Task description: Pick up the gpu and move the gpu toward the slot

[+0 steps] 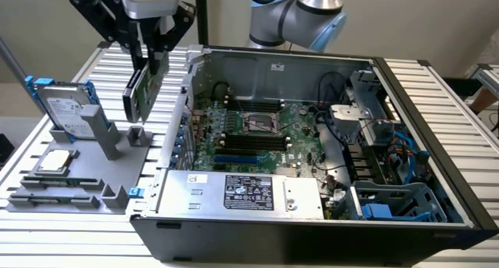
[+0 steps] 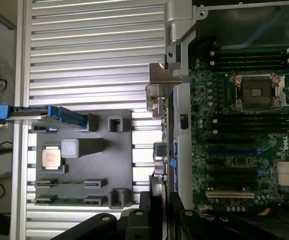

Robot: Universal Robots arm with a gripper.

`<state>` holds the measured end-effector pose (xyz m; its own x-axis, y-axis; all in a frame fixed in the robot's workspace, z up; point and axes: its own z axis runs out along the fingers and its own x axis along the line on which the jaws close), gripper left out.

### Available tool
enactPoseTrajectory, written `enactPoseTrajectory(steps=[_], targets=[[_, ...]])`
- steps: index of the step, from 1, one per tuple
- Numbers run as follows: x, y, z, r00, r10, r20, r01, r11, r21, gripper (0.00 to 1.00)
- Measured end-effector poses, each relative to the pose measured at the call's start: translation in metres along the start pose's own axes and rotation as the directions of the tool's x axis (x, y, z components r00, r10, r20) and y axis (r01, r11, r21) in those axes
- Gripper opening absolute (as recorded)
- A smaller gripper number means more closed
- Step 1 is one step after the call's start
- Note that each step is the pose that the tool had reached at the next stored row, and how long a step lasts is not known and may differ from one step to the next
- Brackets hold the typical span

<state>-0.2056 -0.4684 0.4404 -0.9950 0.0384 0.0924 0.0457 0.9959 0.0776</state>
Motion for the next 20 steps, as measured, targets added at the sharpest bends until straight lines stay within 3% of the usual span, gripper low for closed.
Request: enactPoseTrajectory(steps=[3,7,20], targets=[[-0.013,0.0014,-0.0107,1.0,0.0,-0.0026,0.0,1.0,-0.0009,0.26],[-0.031,0.0023,-0.0141,1.0,0.0,-0.0031,0.0,1.0,-0.0041,0.26],[-0.089,0.0051,-0.0193,1.0,-0.002,-0.0041,0.002,0.9996,-0.0271,0.26]])
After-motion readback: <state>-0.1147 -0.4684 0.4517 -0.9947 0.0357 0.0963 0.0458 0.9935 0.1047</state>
